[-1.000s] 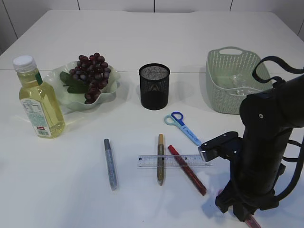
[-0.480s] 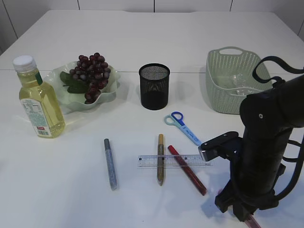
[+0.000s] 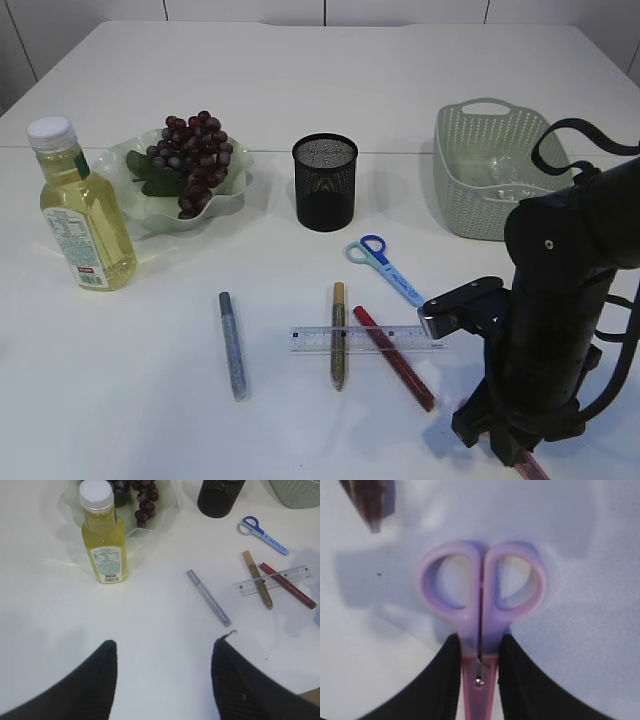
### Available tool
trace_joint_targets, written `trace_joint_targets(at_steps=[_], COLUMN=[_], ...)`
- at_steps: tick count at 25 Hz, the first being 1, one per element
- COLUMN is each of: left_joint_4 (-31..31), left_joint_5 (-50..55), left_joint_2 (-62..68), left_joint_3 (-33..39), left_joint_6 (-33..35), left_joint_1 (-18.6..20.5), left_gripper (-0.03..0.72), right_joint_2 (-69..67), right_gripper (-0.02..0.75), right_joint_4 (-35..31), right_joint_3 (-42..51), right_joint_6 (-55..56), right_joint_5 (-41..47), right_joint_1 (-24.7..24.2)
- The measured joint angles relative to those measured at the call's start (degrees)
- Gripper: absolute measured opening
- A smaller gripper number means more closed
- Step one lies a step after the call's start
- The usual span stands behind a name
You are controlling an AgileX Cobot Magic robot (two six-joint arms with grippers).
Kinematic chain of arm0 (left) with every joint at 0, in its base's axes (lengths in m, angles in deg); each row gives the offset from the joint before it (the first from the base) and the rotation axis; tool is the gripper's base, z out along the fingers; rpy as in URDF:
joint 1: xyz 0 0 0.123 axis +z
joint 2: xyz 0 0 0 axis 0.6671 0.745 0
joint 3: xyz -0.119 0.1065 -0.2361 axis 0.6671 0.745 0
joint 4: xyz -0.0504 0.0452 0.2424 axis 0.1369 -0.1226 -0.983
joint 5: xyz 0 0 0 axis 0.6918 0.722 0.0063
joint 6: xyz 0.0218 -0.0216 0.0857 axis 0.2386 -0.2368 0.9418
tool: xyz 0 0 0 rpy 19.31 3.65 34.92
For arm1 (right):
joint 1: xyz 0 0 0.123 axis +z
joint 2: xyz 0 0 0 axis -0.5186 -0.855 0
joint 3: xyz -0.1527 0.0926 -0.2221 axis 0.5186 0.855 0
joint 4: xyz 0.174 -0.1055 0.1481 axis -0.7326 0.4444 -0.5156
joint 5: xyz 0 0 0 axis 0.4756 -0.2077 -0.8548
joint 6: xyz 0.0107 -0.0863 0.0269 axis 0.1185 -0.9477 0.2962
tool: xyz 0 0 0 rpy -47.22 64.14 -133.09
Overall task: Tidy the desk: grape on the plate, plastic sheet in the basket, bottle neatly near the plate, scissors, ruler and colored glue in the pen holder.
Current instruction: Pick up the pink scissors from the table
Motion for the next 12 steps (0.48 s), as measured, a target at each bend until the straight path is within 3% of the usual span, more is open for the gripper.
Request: trace_joint_targets(at_steps=[12], left_joint_4=[-0.10], left_joint_5=[0.00], left_joint_2=[0.00], left_joint_3=[0.00], left_joint_6=[0.00], left_joint_1=[0.00], left_gripper=[0.435], right_joint_2=[0.00], right_gripper=[0.233], right_joint_4=[0.00], right_joint_3=[0.00], right_joint_6=[0.13], right_joint_5=[0.00], right_joint_1=[0.00])
